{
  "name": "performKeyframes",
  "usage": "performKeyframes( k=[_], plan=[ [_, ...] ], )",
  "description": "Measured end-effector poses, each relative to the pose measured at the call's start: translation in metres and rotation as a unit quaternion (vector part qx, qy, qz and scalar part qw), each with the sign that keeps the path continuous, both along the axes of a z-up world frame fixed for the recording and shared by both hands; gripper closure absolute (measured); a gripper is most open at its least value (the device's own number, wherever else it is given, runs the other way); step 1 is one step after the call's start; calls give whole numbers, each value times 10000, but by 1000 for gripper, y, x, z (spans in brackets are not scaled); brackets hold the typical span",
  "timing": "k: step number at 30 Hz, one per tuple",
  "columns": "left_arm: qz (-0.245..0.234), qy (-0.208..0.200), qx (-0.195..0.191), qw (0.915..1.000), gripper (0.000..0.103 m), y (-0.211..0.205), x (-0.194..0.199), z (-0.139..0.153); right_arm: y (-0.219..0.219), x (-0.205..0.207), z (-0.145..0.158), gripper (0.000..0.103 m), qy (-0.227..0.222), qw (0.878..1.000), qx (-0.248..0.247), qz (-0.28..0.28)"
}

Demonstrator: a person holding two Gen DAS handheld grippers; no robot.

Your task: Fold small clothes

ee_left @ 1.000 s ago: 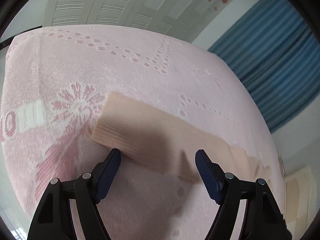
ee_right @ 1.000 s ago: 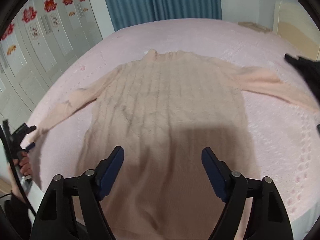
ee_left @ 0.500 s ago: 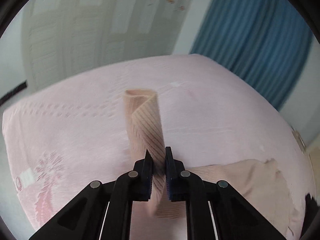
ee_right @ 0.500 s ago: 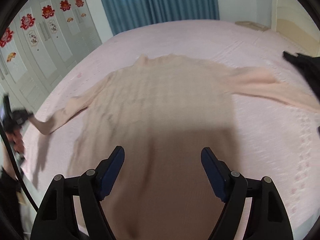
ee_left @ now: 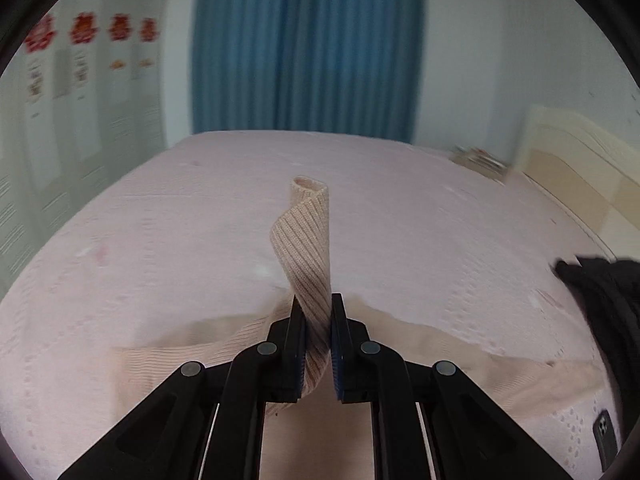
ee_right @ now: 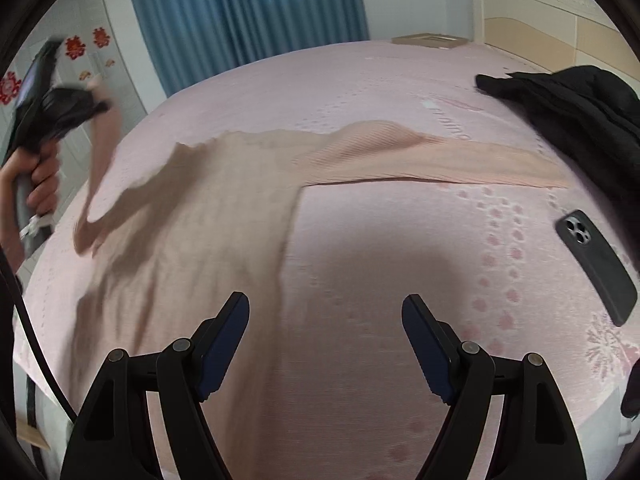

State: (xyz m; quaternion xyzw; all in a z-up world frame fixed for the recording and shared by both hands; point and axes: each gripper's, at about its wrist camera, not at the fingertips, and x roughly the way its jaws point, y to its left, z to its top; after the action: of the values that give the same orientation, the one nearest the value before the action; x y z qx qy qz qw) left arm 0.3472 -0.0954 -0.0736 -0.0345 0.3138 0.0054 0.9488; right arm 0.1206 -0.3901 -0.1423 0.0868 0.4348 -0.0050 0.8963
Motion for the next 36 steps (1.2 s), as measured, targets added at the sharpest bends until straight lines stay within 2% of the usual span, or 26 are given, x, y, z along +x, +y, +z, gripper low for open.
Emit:
performKeyframes(
  k=[1, 3, 5, 7, 8, 9, 11, 14, 16, 19, 23, 25, 30, 36],
  plan=[
    [-124, 70, 2, 9999, 92, -17, 3, -8, -5, 0, -3, 24, 14, 10000, -51, -32],
    [-603, 359, -283, 9971, 88, -57, 10, -34, -12, 0, -8, 24, 35, 9999, -137, -70],
    [-931, 598, -628, 9919, 75, -80, 4, -50, -18, 1, -13, 24, 75, 9998, -169, -76],
    [-1089, 725, -568, 9898, 51, -91, 0, -65, -24, 2, -19, 24, 126, 9997, -169, -106],
    [-1147, 701, -375, 9902, 44, -91, -5, -71, -26, 2, -21, 24, 140, 9997, -143, -111],
    [-1205, 645, -221, 9904, 32, -91, -12, -73, -27, 3, -25, 24, 179, 9997, -86, -121],
    [-1209, 526, 6, 9913, 30, -79, -22, -76, -28, 4, -30, 24, 228, 9997, 13, -113],
    [-966, 546, 237, 9935, 30, -55, -31, -77, -21, 5, -37, 24, 290, 9994, 156, -37],
    [-687, 699, 111, 9951, 30, -24, -42, -83, -13, 5, -41, 24, 312, 9993, 220, 24],
    [-410, 939, -476, 9936, 30, 35, -65, -89, 0, 3, -43, 24, 314, 9989, 330, 125],
    [-95, 1193, -445, 9918, 30, 93, -104, -105, 16, -4, -45, 24, 374, 9985, 289, 293],
    [-54, 1322, -367, 9905, 30, 109, -127, -111, 19, -10, -45, 25, 397, 9980, 343, 359],
    [-16, 1667, -284, 9856, 30, 137, -199, -124, 20, -29, -47, 38, 565, 9957, 583, 448],
    [-154, 1925, -437, 9802, 31, 137, -266, -141, 35, -58, -48, 44, 580, 9944, 538, 707]
  ],
)
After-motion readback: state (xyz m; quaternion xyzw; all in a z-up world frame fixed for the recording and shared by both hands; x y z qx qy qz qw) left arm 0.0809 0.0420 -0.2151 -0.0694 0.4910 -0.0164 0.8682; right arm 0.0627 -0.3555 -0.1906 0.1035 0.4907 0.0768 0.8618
